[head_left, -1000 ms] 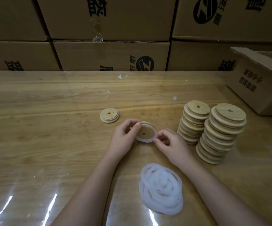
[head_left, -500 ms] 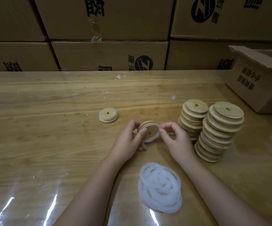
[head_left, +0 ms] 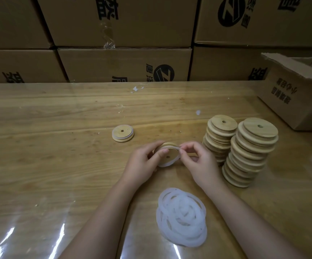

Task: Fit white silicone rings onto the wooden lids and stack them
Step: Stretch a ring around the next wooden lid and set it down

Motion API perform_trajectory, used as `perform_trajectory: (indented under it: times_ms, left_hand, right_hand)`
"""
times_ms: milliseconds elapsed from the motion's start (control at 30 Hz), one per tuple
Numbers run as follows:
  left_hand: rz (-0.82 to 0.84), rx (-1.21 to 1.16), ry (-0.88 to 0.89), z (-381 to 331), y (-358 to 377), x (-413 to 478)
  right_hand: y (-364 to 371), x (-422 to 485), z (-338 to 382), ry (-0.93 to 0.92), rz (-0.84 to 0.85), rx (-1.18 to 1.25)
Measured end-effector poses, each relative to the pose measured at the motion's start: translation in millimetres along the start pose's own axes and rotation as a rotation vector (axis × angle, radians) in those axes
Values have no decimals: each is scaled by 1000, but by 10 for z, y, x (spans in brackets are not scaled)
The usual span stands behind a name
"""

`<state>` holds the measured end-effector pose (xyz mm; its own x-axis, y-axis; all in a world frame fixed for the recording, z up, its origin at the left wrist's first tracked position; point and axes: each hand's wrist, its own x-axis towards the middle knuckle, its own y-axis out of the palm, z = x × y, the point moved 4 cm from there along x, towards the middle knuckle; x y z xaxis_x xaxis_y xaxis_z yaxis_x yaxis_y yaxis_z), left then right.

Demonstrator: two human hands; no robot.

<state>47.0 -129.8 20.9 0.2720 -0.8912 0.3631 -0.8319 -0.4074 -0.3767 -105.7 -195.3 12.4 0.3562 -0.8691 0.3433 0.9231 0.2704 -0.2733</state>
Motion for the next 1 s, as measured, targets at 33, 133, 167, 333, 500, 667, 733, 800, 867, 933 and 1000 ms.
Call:
perform_trajectory:
  times_ms: [33, 133, 167, 333, 500, 667, 733, 800, 867, 933, 1000]
  left_hand:
    - [-2, 3, -1, 4, 0, 0]
    - [-11, 4, -8, 18, -5, 1]
    - [-12, 6, -12, 25, -8, 4]
    - [-8, -9, -47, 85, -15, 27]
    - [-9, -46, -88, 138, -21, 27]
    - [30, -67, -52, 125, 0, 31]
    - [27, -60, -34, 132, 7, 31]
    - [16, -33, -34, 142, 18, 31]
    - [16, -9, -5, 130, 30, 27]
    - [18, -1, 11, 114, 31, 25]
    - [20, 26, 7, 109, 29, 29]
  right_hand:
    - [0, 3, -7, 8, 2, -9]
    - [9, 10, -8, 17, 12, -46]
    - [10, 9, -8, 19, 15, -56]
    - [16, 20, -19, 67, 82, -109]
    - [20, 12, -11, 93, 119, -94]
    - [28, 8, -15, 85, 119, -83]
    - [23, 1, 11, 22, 90, -107]
    - [19, 0, 32, -36, 76, -143]
    - [7, 7, 23, -36, 68, -136]
    - [-2, 12, 13, -28, 57, -117]
    - [-7, 12, 14, -40, 43, -118]
